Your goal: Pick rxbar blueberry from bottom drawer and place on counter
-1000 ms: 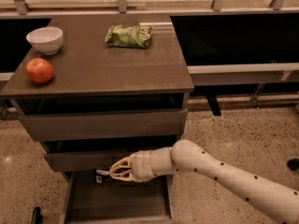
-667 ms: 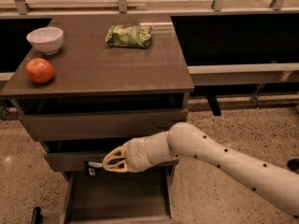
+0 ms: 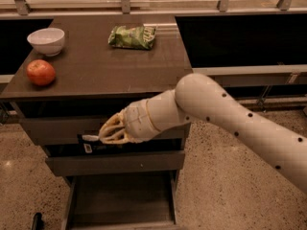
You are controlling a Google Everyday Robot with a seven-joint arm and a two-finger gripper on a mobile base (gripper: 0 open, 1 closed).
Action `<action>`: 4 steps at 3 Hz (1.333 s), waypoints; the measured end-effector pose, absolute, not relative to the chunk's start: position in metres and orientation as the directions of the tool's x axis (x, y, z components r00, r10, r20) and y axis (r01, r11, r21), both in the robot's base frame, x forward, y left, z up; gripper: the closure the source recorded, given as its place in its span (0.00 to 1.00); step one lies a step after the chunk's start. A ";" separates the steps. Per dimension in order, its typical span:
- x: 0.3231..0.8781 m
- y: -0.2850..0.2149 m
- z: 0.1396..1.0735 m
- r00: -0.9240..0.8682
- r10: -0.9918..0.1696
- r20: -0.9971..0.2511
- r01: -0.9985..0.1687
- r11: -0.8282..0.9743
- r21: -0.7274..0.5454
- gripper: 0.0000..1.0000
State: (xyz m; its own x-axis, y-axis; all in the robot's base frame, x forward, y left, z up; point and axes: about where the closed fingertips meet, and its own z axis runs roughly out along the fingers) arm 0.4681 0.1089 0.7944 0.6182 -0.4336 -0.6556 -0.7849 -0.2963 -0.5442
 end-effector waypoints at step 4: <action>0.607 0.005 0.930 0.469 -0.589 -0.659 -0.740 0.146 -0.657 1.00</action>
Offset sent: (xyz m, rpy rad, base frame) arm 0.1175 -0.0917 0.1380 0.0761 -0.1335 -0.3803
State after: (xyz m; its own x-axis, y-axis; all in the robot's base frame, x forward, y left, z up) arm 0.6070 0.0049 0.9303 0.4687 -0.5888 -0.6585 -0.7397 0.1459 -0.6570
